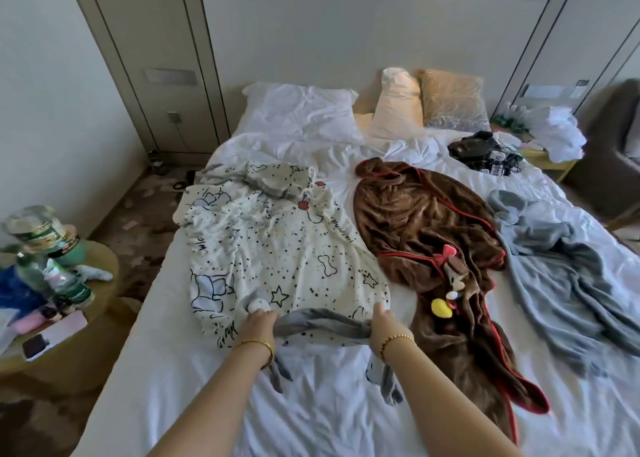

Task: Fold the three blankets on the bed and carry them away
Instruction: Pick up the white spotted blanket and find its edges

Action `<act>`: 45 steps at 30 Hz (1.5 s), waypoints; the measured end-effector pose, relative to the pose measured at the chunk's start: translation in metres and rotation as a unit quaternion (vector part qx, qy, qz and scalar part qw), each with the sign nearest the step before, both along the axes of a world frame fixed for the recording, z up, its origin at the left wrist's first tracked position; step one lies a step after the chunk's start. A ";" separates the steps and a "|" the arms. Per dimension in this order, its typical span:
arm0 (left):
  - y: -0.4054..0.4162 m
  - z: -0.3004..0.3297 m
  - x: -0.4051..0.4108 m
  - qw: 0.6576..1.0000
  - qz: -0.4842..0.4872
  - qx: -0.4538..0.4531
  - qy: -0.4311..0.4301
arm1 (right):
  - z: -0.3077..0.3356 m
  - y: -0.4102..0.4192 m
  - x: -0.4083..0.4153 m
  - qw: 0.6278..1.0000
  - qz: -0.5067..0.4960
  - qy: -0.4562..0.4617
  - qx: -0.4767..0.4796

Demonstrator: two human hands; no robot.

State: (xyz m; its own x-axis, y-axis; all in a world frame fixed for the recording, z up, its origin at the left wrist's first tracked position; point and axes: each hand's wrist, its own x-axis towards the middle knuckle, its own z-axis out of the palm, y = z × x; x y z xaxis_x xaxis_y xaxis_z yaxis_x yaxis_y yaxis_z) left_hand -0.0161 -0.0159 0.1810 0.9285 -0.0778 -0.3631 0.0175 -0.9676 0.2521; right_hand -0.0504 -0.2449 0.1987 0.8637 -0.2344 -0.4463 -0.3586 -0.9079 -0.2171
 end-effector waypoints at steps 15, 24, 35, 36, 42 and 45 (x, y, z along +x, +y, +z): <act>0.007 0.053 -0.028 0.939 0.315 -0.093 -0.100 | 0.005 -0.062 -0.017 0.967 -0.090 -0.183 0.151; -0.067 0.072 -0.060 0.967 0.070 -0.178 -0.167 | 0.030 -0.076 -0.029 0.957 0.094 -0.189 0.200; -0.155 0.078 -0.086 0.993 0.009 -0.115 0.023 | 0.073 -0.064 -0.022 0.937 0.106 -0.084 0.323; -0.154 0.078 -0.087 0.989 0.053 -0.135 -0.016 | 0.071 -0.065 -0.023 0.926 0.096 -0.063 0.359; -0.129 0.072 -0.088 0.954 0.152 -0.237 -0.098 | 0.052 -0.074 -0.035 0.839 -0.028 0.003 0.543; -0.123 0.067 -0.090 0.957 0.150 -0.216 -0.123 | 0.044 -0.079 -0.035 0.792 -0.146 -0.015 0.593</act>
